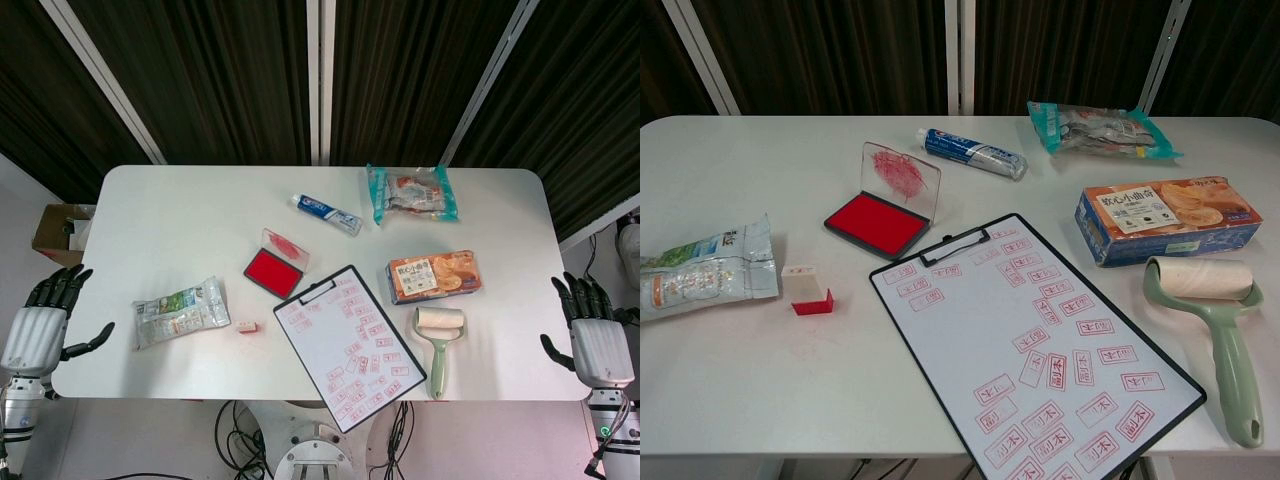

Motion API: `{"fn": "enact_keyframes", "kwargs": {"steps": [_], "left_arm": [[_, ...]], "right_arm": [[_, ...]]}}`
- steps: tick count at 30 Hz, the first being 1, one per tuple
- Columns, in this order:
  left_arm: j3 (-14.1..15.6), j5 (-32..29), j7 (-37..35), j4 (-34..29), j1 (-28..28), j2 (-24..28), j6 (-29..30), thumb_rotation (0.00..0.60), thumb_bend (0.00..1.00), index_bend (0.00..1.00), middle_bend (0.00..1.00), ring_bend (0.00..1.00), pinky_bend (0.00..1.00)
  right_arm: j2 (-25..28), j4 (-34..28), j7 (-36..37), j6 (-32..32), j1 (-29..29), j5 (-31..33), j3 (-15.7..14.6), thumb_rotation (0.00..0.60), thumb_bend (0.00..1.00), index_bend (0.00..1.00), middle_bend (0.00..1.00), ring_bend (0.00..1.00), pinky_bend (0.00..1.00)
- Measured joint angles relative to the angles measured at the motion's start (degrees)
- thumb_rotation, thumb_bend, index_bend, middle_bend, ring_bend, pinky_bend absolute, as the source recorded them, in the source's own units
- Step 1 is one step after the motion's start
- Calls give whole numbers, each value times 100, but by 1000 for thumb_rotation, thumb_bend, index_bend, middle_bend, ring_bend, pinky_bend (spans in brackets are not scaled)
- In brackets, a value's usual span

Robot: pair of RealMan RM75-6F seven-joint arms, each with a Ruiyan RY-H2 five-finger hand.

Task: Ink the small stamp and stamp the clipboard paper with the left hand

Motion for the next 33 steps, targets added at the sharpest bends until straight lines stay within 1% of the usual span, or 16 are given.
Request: {"fn": "enact_keyframes", "kwargs": {"steps": [8, 9, 10, 11, 12, 13, 14, 15, 16, 18, 19, 21, 24, 27, 30, 33], "left_arm": [[9, 68, -64, -95, -16, 116, 4, 119, 188, 102, 88, 79, 171], [11, 85, -56, -119, -18, 127, 9, 133, 188, 102, 88, 79, 171], [13, 110, -56, -156, -24, 144, 15, 162, 189, 102, 88, 79, 171], [15, 135, -64, -189, -30, 156, 20, 211, 191, 102, 88, 79, 172], [17, 165, -80, -222, -38, 167, 26, 297, 194, 102, 88, 81, 183], [23, 211, -105, -258, -49, 180, 32, 408, 196, 104, 91, 99, 221], [31, 254, -118, -285, -58, 188, 37, 479, 199, 112, 103, 132, 275], [39, 304, -123, -312, -68, 194, 45, 556, 202, 140, 143, 230, 410], [43, 383, -118, -336, -82, 189, 72, 598, 206, 186, 210, 390, 587], [58, 540, -101, -339, -111, 153, 130, 600, 210, 286, 349, 722, 879], [87, 672, -90, -334, -144, 123, 136, 600, 211, 320, 399, 845, 958], [153, 856, -48, -354, -212, 82, 63, 600, 212, 342, 443, 945, 1000], [225, 952, 105, -480, -361, -20, -245, 600, 212, 352, 476, 979, 1000], [240, 885, 310, -678, -510, -258, -606, 600, 212, 355, 478, 989, 1000], [180, 620, 588, -767, -644, -594, -931, 600, 214, 369, 442, 990, 1000], [83, 198, 1027, -808, -756, -878, -1247, 600, 235, 380, 414, 990, 1000]], "right_arm": [[-61, 155, 148, 29, -43, 7, -19, 600, 186, 0, 0, 0, 0], [-63, 167, 157, 43, -51, 4, -18, 600, 186, 0, 0, 0, 0], [-62, 170, 162, 56, -55, 3, -15, 600, 186, 0, 0, 0, 0], [-58, 175, 168, 65, -59, 5, -8, 600, 185, 0, 0, 0, 0], [-49, 173, 167, 74, -60, 9, 2, 600, 185, 0, 0, 0, 0], [-42, 174, 163, 74, -59, 15, 11, 600, 185, 0, 0, 0, 0], [-38, 174, 156, 72, -56, 20, 17, 600, 185, 0, 0, 0, 0], [-31, 169, 141, 65, -50, 29, 26, 600, 185, 0, 0, 0, 0], [-26, 163, 132, 56, -45, 36, 31, 600, 185, 0, 0, 0, 0], [-14, 153, 110, 36, -33, 46, 39, 600, 185, 0, 0, 0, 0], [-11, 153, 103, 28, -27, 49, 43, 600, 186, 0, 0, 0, 0], [0, 143, 95, 3, -12, 57, 50, 600, 185, 0, 0, 0, 0], [29, 98, 95, -12, -2, 38, 43, 600, 186, 0, 0, 0, 0], [57, 74, 90, 8, -20, 11, 20, 600, 185, 0, 0, 0, 0], [82, 63, 131, 64, -58, -3, 8, 600, 186, 0, 0, 0, 0], [109, 51, 169, 124, -116, -1, -9, 600, 189, 0, 0, 0, 0]]}}
